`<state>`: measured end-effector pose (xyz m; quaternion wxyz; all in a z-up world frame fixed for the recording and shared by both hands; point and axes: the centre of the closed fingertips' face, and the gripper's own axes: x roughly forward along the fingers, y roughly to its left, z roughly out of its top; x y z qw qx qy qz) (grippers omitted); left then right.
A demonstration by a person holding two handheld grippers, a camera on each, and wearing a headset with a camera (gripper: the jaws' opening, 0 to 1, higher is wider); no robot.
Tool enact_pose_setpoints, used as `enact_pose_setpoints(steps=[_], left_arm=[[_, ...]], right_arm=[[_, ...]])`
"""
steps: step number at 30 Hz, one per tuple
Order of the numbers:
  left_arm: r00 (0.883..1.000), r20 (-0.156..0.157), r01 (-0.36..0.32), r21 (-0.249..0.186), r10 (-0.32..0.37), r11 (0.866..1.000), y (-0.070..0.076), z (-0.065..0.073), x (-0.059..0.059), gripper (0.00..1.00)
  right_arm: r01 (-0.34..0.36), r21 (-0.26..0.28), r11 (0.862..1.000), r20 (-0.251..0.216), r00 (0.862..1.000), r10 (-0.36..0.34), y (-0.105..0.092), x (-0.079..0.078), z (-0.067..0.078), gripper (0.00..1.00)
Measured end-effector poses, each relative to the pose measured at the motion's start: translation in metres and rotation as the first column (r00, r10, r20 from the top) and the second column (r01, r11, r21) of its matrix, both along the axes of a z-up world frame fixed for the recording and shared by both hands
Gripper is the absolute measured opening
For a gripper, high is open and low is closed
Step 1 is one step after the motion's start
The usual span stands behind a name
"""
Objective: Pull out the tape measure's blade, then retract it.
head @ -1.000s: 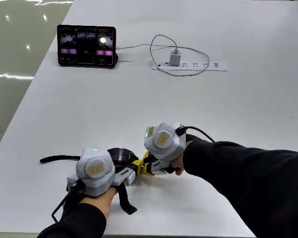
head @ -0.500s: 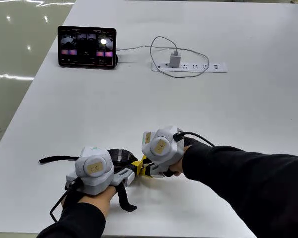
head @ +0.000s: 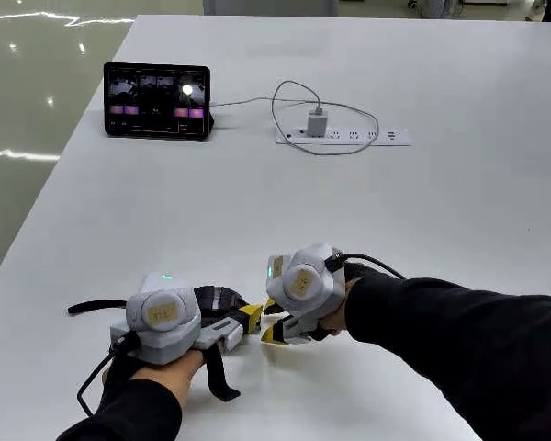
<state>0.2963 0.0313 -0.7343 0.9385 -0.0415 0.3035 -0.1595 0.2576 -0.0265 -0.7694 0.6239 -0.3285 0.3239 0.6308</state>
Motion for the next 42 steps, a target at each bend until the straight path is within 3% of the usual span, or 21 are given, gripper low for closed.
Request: enact_pose_setpoints(steps=[8,15,16,17,18,19,23,29,33,38,42], left_arm=[[0.998,-0.009,0.068,-0.007,-0.068,0.998,0.0,0.0,-0.008,0.99],[0.981,-0.004,0.196,-0.015,-0.196,0.981,-0.002,0.005,-0.013,0.99],[0.972,-0.018,0.234,-0.063,-0.235,0.97,-0.008,0.007,-0.018,0.99],[0.97,-0.022,0.238,-0.084,-0.241,0.968,-0.009,0.009,-0.019,0.99],[0.972,-0.021,0.234,-0.059,-0.236,0.97,-0.004,0.009,-0.017,0.99],[0.965,-0.01,0.261,-0.043,-0.262,0.964,-0.003,0.011,-0.018,0.99],[0.945,0.01,0.327,-0.033,-0.326,0.945,-0.002,0.01,-0.021,0.99],[0.925,-0.023,0.38,0.018,-0.38,0.925,0.007,0.005,-0.029,0.99],[0.92,-0.026,0.393,0.018,-0.392,0.92,0.014,0.012,-0.035,0.99],[0.918,-0.052,0.394,0.006,-0.394,0.919,0.029,0.014,-0.043,0.99],[0.913,-0.068,0.406,0.035,-0.403,0.913,0.041,0.011,-0.051,0.99]], right_arm=[[0.046,0.031,0.998,0.006,0.999,-0.046,-0.015,-0.002,0.011,0.3],[0.131,0.064,0.989,0.037,0.99,-0.133,-0.043,0.006,0.017,0.36],[0.158,0.076,0.984,0.028,0.987,-0.161,-0.049,0.007,0.018,0.37],[0.175,0.085,0.981,0.024,0.984,-0.177,-0.053,0.008,0.019,0.37],[0.19,0.096,0.977,0.02,0.981,-0.192,-0.057,0.008,0.02,0.38],[0.204,0.099,0.974,0.015,0.978,-0.207,-0.064,0.008,0.021,0.39],[0.267,0.122,0.956,0.01,0.963,-0.27,-0.083,0.008,0.025,0.42],[0.315,0.144,0.938,0.007,0.948,-0.319,-0.114,-0.001,0.031,0.47],[0.359,0.154,0.92,0.002,0.931,-0.364,-0.134,-0.004,0.033,0.51],[0.408,0.176,0.896,0.003,0.91,-0.415,-0.161,-0.007,0.038,0.56],[0.451,0.171,0.876,-0.004,0.89,-0.457,-0.184,-0.009,0.038,0.61]])
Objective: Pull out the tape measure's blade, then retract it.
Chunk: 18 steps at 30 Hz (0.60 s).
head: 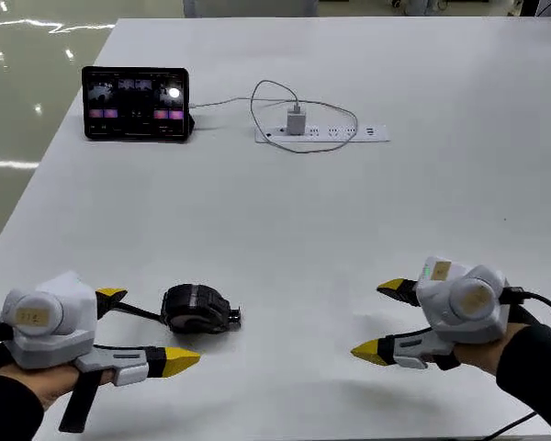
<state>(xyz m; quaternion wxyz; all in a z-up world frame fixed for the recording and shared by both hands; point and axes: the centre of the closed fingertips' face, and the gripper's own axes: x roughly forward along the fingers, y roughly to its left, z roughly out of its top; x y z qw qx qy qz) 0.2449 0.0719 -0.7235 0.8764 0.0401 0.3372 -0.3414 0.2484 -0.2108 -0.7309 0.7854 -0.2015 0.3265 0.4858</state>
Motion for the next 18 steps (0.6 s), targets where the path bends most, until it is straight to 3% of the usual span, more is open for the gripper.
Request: enact_pose_setpoints(steps=[5,8,13,15,18], left_arm=[[1.0,-0.017,0.019,0.034,-0.018,0.999,0.011,-0.007,-0.01,0.99],[1.0,-0.017,0.002,0.036,-0.001,0.999,0.02,-0.004,-0.011,0.99],[0.999,0.019,-0.045,0.039,0.044,0.998,0.034,0.0,-0.007,0.99],[0.999,-0.003,-0.051,0.033,0.051,0.998,0.036,-0.001,-0.008,0.99],[0.999,0.0,-0.034,0.047,0.034,0.998,0.035,0.0,-0.01,0.99]], right_arm=[[0.063,0.02,0.998,0.008,0.998,-0.064,-0.029,0.002,0.005,0.65],[0.114,0.042,0.993,0.012,0.993,-0.114,-0.047,0.0,0.008,0.69],[0.177,0.039,0.983,0.009,0.984,-0.178,-0.078,-0.01,0.004,0.77],[0.197,0.037,0.98,0.011,0.98,-0.198,-0.089,-0.014,0.004,0.78],[0.229,0.044,0.972,0.018,0.973,-0.23,-0.104,-0.016,0.006,0.81]])
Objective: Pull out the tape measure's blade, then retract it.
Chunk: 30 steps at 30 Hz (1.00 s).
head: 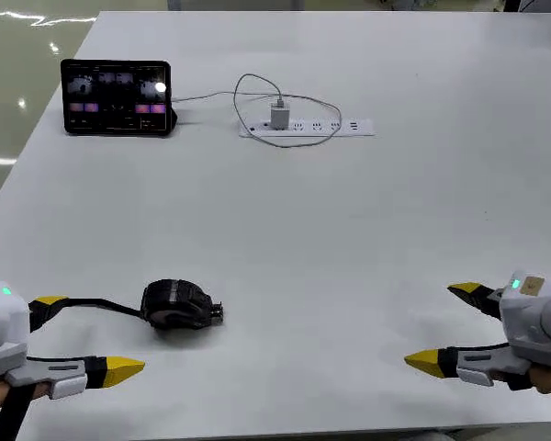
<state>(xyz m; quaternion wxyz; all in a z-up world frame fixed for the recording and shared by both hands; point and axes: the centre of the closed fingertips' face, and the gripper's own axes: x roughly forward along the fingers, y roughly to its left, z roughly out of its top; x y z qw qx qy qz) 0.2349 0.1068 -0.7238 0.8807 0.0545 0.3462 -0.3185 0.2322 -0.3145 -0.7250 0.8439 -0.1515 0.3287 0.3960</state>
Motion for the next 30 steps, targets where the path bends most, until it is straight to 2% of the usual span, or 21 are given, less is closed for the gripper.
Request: enact_pose_setpoints(steps=[5,8,11,13,15,17,24,30], left_arm=[[1.0,-0.002,0.005,-0.012,-0.005,1.0,0.001,0.007,-0.002,0.99],[1.0,0.01,0.007,-0.011,-0.007,1.0,0.003,0.011,-0.002,0.99],[1.0,0.005,-0.002,-0.014,0.003,1.0,0.008,0.011,-0.001,0.99],[1.0,-0.002,-0.009,-0.011,0.009,1.0,0.011,0.008,-0.001,0.99],[1.0,0.003,-0.003,-0.012,0.003,1.0,0.013,0.009,-0.001,0.99],[1.0,0.002,-0.002,-0.001,0.002,1.0,0.016,0.009,0.0,0.99],[1.0,0.008,-0.005,0.009,0.005,1.0,0.022,0.01,0.001,0.99],[1.0,-0.005,0.004,0.01,-0.004,1.0,0.024,0.01,-0.005,0.99]], right_arm=[[0.039,0.016,0.999,-0.008,0.999,-0.039,-0.018,-0.006,0.001,0.88],[0.039,-0.028,0.999,-0.004,0.999,-0.039,-0.029,-0.009,-0.002,0.88],[0.042,-0.031,0.999,-0.006,0.999,-0.042,-0.036,-0.012,0.002,0.92],[0.064,-0.013,0.998,-0.004,0.998,-0.064,-0.039,-0.012,0.007,0.95],[0.08,0.015,0.997,-0.006,0.997,-0.08,-0.039,-0.013,0.01,0.99],[0.08,0.027,0.996,-0.008,0.997,-0.08,-0.038,-0.017,0.014,0.99],[0.081,0.014,0.997,-0.009,0.997,-0.081,-0.035,-0.027,0.013,0.99],[0.072,0.019,0.997,-0.024,0.997,-0.072,-0.034,-0.028,0.012,0.99]])
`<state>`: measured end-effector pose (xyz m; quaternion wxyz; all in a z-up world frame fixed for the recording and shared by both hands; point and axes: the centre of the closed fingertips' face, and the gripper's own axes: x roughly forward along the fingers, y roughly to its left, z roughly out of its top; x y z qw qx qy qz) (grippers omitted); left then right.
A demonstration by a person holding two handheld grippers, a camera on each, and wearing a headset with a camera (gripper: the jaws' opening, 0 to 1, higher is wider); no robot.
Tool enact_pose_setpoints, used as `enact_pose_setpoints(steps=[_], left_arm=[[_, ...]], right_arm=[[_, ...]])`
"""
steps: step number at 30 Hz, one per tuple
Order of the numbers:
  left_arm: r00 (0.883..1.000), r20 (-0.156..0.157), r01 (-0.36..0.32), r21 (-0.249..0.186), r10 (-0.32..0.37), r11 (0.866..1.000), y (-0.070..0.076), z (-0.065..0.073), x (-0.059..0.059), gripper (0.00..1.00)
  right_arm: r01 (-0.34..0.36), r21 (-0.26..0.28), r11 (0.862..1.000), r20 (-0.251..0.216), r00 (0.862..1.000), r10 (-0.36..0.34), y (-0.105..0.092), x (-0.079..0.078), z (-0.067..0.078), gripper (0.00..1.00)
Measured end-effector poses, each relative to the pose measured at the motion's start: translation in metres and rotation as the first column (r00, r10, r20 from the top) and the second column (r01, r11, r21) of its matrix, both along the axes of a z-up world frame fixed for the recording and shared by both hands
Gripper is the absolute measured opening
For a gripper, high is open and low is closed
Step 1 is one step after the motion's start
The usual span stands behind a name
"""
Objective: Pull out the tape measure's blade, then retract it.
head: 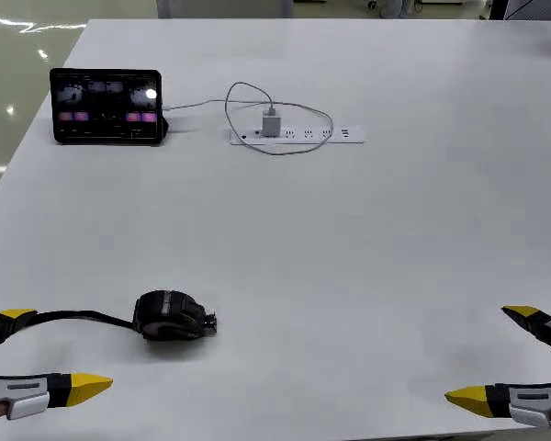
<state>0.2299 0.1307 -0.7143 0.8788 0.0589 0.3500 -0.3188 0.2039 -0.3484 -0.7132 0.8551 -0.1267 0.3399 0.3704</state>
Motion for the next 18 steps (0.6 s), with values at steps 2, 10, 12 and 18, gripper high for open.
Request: enact_pose_setpoints(steps=[2,10,12,18], left_arm=[[1.0,0.006,0.009,0.01,-0.009,1.0,0.0,0.0009,0.0007,0.99],[0.999,-0.004,0.035,0.023,-0.035,0.999,-0.003,0.0,0.0021,0.99],[0.999,0.001,0.035,0.026,-0.035,0.999,-0.0034,-0.0003,0.0028,0.99],[0.999,0.002,0.033,0.021,-0.033,0.999,-0.004,0.0004,0.0047,0.99]], right_arm=[[-0.012,-0.019,1.0,-0.003,1.0,0.012,-0.0003,-0.0016,-0.0015,0.99],[0.014,0.009,1.0,-0.011,1.0,-0.014,-0.0011,0.0005,-0.0026,0.99],[0.006,0.003,1.0,-0.012,1.0,-0.006,-0.0005,-0.0012,-0.0031,0.99],[0.002,0.005,1.0,-0.015,1.0,-0.002,0.0007,-0.0042,-0.0043,0.99]])
